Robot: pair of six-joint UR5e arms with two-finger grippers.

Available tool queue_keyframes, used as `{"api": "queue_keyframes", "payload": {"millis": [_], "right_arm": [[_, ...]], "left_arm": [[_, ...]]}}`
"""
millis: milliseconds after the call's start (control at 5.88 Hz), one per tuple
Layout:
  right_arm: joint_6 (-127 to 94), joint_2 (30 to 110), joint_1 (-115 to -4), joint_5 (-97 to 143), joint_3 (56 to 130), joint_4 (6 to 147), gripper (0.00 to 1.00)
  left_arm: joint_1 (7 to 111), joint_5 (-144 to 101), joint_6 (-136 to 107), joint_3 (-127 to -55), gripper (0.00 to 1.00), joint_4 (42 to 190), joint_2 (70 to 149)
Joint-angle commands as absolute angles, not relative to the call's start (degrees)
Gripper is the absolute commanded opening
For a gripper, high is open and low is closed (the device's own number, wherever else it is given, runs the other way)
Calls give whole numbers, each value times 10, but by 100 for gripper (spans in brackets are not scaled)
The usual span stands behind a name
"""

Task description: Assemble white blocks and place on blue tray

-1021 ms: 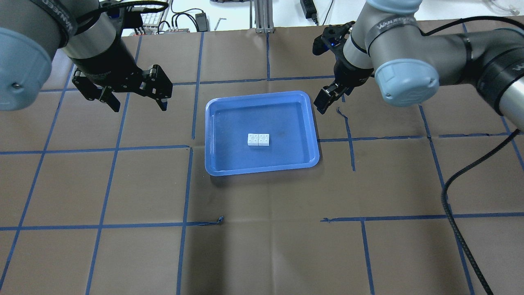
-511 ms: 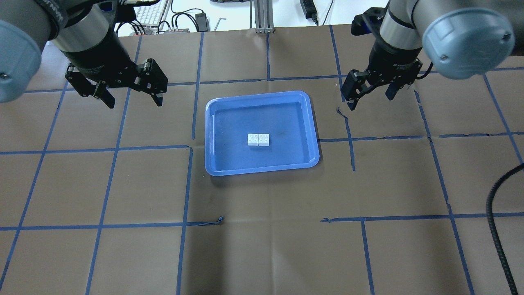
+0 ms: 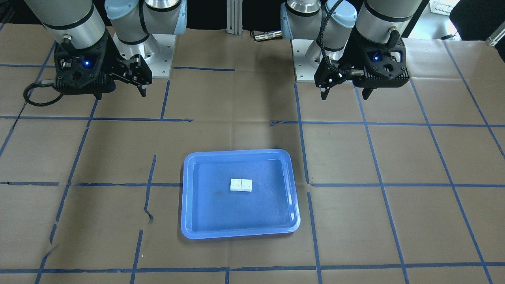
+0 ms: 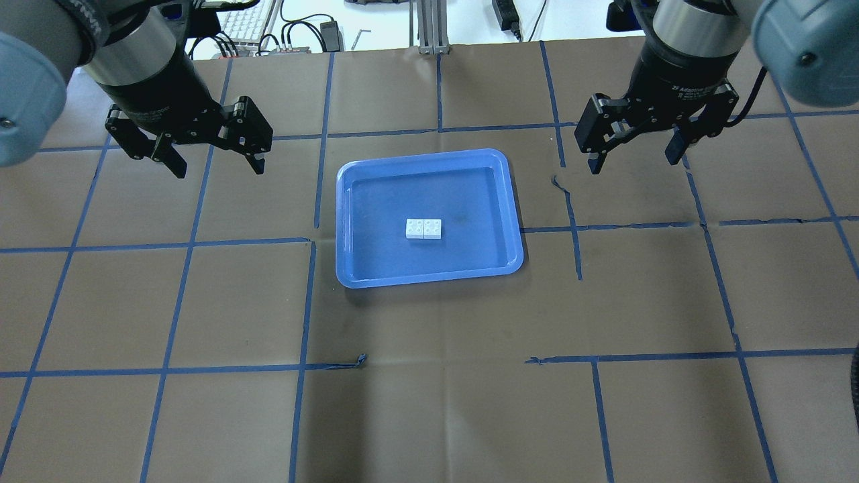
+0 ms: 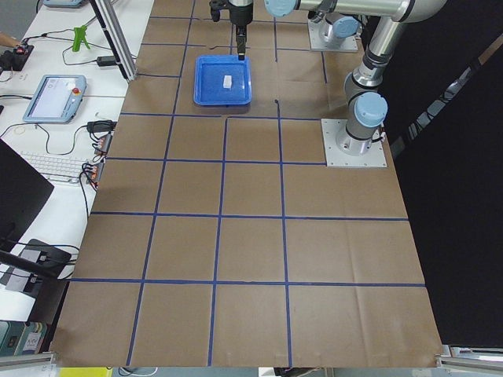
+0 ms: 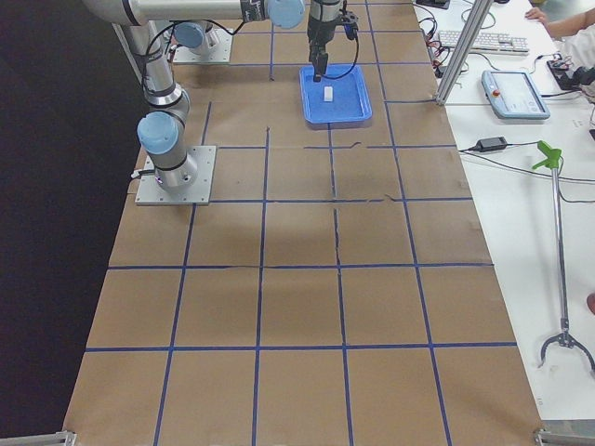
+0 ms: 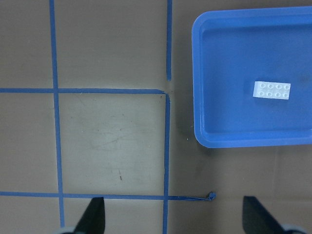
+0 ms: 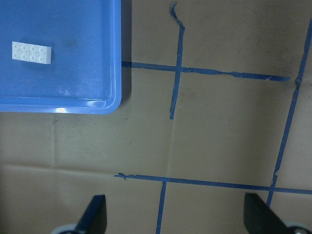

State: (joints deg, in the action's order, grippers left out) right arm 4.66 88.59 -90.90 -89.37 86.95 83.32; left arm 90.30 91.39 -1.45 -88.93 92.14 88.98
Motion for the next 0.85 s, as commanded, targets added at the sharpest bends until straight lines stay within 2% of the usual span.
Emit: {"api": "queue_keyframes", "payload": {"millis": [0, 681], "right_arm": [[43, 884, -909, -895, 868, 831, 100], [43, 883, -909, -896, 871, 832, 100]], "left_arm": [[902, 915, -10, -889, 99, 916, 890], [880, 915, -4, -880, 100, 913, 906]]}}
